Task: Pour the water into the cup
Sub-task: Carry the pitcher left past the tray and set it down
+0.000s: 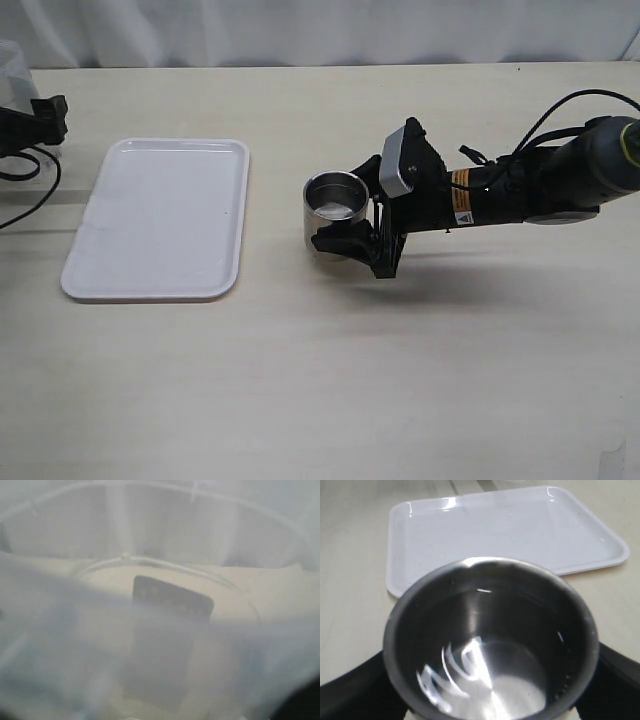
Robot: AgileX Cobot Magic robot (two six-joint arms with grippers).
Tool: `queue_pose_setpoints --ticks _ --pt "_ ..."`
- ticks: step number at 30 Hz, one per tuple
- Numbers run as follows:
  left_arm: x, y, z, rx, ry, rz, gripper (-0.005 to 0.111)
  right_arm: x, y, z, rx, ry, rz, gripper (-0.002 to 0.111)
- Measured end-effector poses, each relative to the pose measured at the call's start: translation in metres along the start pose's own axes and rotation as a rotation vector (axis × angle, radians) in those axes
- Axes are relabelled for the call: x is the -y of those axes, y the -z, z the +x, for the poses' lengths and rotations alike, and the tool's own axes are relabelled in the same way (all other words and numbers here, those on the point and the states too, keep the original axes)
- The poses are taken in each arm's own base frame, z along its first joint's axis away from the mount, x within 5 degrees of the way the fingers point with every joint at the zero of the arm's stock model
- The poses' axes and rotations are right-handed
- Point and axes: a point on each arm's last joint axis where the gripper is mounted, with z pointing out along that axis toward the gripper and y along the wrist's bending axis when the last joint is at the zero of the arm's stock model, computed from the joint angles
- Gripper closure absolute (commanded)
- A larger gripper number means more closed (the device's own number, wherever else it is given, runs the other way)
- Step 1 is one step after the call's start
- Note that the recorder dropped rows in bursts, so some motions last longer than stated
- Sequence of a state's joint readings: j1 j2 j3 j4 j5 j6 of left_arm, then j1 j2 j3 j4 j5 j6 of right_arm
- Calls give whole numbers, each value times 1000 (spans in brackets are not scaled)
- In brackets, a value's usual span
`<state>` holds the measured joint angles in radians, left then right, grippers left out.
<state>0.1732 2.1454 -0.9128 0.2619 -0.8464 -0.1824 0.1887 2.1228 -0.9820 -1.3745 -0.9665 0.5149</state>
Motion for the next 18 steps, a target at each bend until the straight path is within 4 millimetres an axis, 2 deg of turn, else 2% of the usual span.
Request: queue_pose_setpoints --ticks 5,18 --pt "2 12 -13 24 -20 -1 15 0 0 0 0 0 0 104" --pt "11 54 -32 48 -39 -3 15 0 0 0 0 0 0 104"
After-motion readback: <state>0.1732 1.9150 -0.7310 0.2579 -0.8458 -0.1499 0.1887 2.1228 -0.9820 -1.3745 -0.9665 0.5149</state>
